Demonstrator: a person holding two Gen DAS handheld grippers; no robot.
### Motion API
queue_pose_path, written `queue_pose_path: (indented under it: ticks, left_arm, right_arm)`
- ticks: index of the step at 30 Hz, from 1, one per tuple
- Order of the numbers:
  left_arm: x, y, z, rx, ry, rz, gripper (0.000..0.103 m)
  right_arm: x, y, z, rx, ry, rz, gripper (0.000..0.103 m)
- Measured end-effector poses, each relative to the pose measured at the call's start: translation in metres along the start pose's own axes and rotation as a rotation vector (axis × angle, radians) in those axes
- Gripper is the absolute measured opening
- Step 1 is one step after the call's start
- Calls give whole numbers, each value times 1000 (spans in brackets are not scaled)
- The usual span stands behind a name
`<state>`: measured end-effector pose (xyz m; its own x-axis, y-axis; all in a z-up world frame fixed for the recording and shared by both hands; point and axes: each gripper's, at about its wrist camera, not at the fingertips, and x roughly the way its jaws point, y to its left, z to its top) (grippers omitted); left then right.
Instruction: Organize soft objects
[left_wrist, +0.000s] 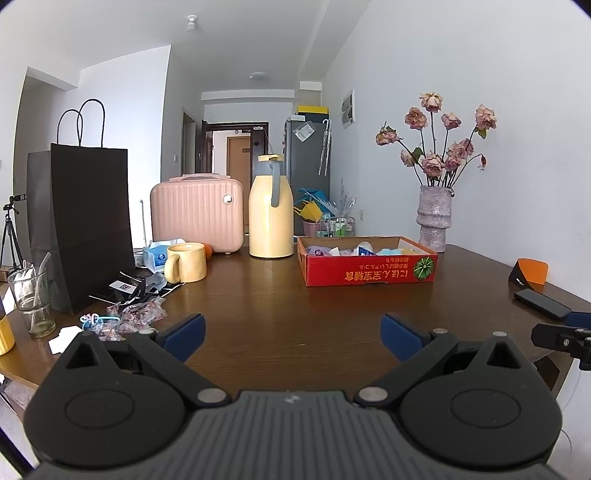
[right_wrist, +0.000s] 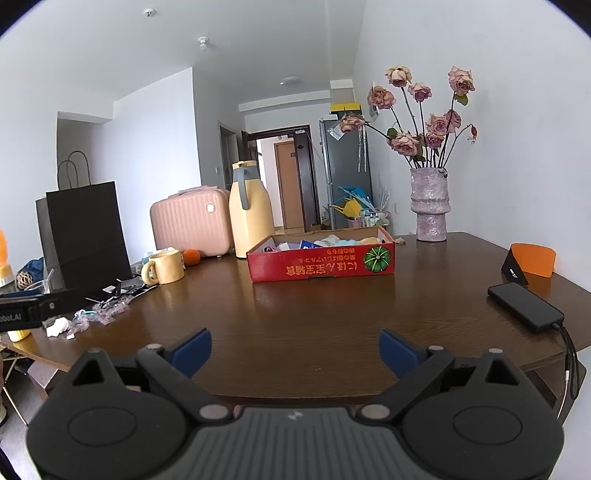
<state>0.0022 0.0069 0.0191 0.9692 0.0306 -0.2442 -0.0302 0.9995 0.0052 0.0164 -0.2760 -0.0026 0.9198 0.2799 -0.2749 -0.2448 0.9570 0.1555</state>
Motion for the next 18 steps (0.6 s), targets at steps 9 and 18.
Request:
queue_pose_path:
  ticks: [9,18]
  left_arm:
    - [0,-1,-1,4,-12,2,103]
    - [-2,-3,-2,5,-22,-29,103]
  right_arm:
    - [0,0,0,4,-8,-1,98]
    - [0,-1,-1,4,-6,-6,98]
